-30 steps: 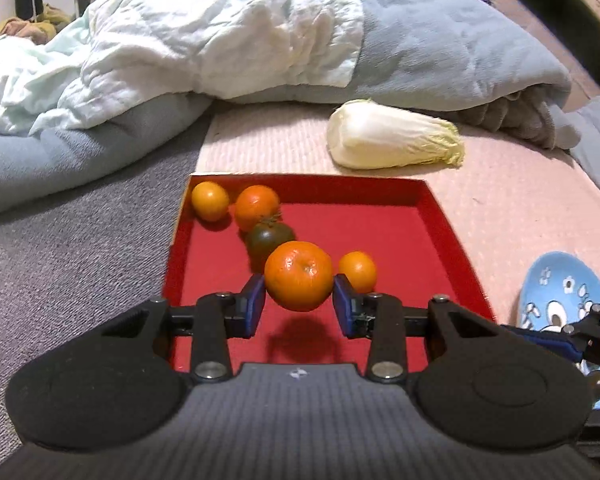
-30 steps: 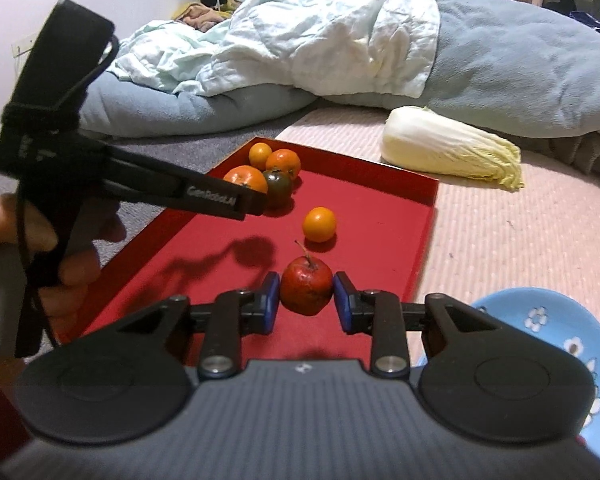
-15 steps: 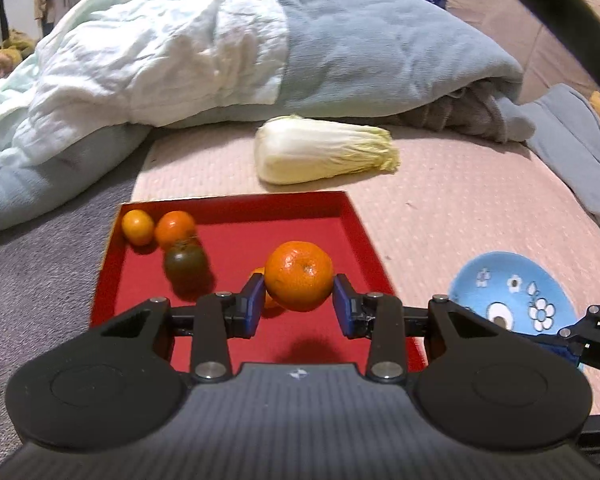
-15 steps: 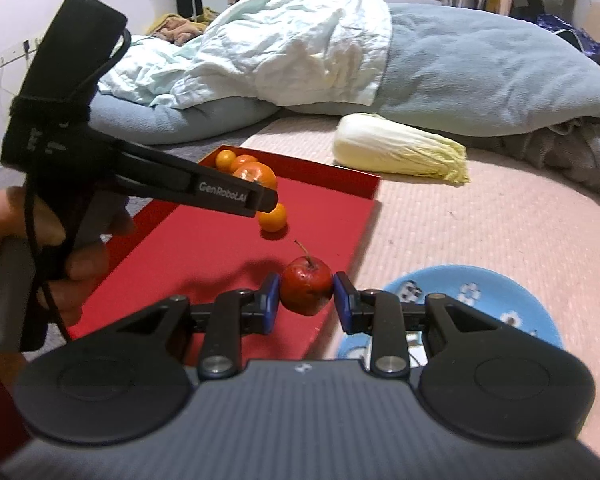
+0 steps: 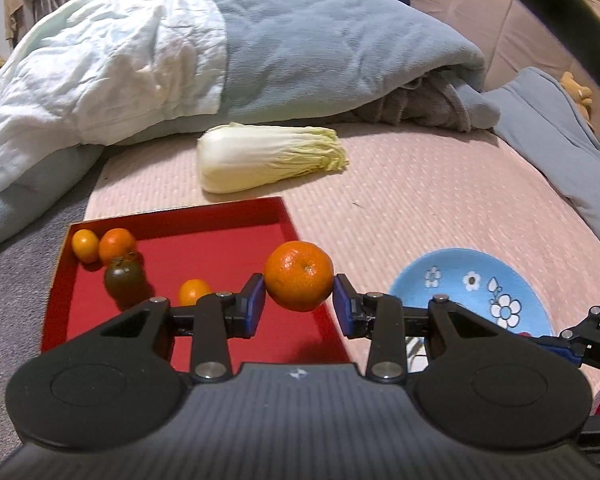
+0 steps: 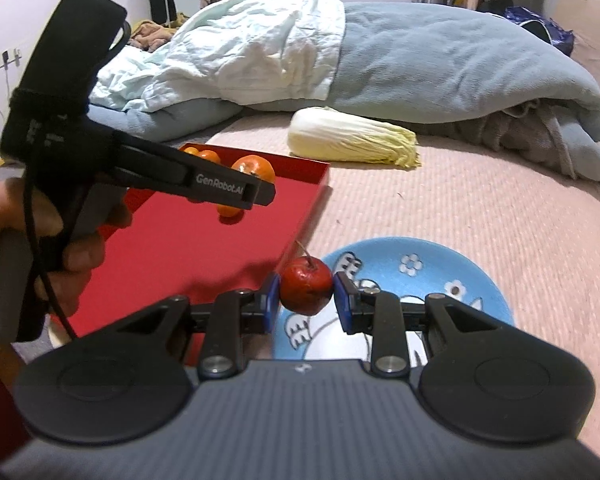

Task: Organize fruits
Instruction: 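Carry the mandarin and the apple over the blue plate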

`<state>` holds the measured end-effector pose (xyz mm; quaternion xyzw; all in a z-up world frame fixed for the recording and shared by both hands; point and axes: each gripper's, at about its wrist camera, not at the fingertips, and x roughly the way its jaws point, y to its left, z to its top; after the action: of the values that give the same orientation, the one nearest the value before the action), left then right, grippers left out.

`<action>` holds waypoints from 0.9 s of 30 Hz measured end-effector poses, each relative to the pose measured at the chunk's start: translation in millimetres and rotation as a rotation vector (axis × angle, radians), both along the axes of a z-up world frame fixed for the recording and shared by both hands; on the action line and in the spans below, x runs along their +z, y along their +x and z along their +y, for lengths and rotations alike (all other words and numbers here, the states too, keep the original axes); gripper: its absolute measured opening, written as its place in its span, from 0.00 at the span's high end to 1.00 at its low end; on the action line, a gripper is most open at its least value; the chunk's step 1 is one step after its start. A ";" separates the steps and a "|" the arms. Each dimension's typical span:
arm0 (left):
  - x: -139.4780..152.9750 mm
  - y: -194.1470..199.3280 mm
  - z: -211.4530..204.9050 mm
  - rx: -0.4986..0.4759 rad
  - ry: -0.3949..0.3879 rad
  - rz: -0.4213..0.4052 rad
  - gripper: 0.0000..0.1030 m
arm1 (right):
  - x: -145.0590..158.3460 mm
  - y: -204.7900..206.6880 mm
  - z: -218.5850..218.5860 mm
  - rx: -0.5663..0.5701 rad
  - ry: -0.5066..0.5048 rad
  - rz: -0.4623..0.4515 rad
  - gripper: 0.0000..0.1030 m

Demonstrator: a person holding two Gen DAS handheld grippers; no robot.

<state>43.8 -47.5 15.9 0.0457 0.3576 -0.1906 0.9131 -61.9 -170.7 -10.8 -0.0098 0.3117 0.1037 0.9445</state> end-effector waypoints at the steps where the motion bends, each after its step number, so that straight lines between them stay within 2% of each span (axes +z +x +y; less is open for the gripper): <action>1: 0.0 -1.0 -3.6 -0.007 0.001 -0.001 0.59 | -0.3 -1.5 -2.4 -0.005 -0.001 0.000 0.68; 15: -3.0 -5.4 -52.2 -0.093 0.006 0.009 0.59 | -4.4 -16.7 -39.9 -0.084 0.006 0.007 0.68; 27: -34.6 -1.5 -80.9 -0.147 0.010 0.085 0.59 | -12.3 -26.9 -77.3 -0.167 0.017 0.024 0.68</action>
<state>42.3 -128.4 -18.7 0.0683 0.3929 -0.2570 0.8803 -88.8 -248.0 -23.1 0.0255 0.3219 0.0271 0.9461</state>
